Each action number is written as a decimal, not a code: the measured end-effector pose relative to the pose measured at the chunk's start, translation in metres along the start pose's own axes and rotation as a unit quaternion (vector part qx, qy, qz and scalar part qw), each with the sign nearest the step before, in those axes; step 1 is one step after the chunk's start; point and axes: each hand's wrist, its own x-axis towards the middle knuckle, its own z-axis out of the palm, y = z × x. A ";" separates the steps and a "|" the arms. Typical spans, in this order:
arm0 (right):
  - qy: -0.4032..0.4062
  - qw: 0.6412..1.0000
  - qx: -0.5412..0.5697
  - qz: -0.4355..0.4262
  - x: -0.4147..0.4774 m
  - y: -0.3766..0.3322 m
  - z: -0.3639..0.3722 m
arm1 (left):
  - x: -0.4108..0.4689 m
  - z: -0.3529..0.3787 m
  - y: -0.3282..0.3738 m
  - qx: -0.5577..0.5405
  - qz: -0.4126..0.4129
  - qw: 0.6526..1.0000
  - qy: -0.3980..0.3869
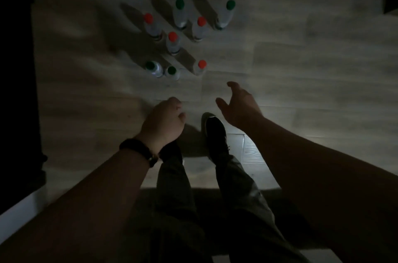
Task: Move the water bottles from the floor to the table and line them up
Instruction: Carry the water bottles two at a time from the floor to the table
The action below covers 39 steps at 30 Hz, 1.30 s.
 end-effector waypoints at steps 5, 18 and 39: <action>-0.007 0.999 0.026 0.031 0.080 0.024 0.061 | 0.086 0.028 -0.053 0.049 -0.012 0.999 0.002; 0.013 0.991 0.129 -0.025 0.235 0.026 0.124 | 0.224 0.095 -0.128 0.006 -0.020 0.998 0.066; 0.069 0.971 0.138 -0.182 0.171 0.055 0.133 | 0.251 0.104 -0.123 -0.070 0.012 0.966 0.247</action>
